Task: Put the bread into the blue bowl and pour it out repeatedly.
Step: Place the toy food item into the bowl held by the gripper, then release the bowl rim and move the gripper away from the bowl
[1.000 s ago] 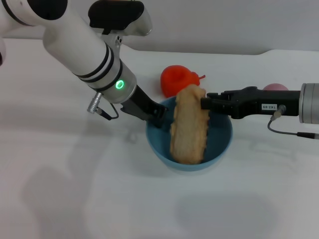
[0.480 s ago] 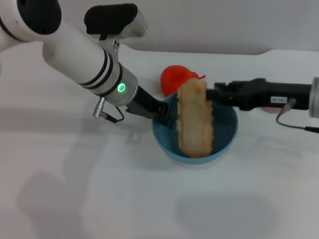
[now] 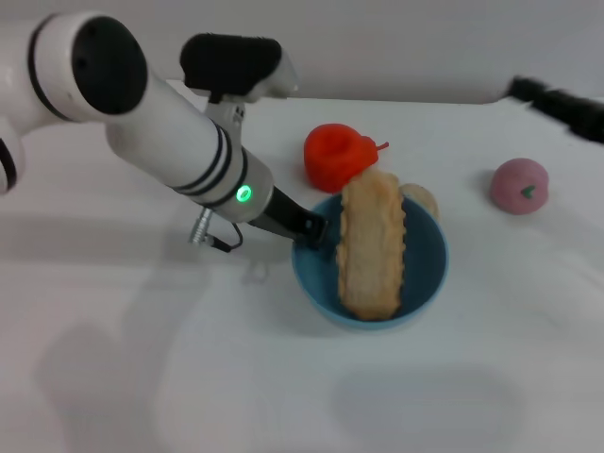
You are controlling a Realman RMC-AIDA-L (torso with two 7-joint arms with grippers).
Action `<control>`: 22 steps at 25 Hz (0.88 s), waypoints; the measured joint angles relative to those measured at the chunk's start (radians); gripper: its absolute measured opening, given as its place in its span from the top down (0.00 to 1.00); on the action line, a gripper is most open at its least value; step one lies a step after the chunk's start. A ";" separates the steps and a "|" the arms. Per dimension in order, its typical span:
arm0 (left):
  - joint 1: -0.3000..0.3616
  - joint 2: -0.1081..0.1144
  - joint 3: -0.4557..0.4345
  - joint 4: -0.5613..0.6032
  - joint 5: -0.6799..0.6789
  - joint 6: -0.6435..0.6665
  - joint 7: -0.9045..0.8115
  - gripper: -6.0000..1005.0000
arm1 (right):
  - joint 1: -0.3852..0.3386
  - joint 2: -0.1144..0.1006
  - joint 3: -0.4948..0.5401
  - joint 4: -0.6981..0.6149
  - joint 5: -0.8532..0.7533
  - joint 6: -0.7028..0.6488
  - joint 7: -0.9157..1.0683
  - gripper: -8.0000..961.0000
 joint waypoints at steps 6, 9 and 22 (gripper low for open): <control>-0.009 -0.003 0.098 -0.003 -0.001 0.045 -0.011 0.99 | -0.077 0.002 0.029 0.046 0.157 -0.023 -0.107 0.55; -0.015 -0.003 0.104 -0.017 -0.001 0.053 -0.012 0.99 | -0.083 0.002 0.038 0.064 0.164 -0.024 -0.108 0.55; -0.059 0.001 0.102 -0.076 -0.025 0.056 -0.007 0.88 | -0.061 0.003 0.061 0.127 0.190 -0.017 -0.111 0.55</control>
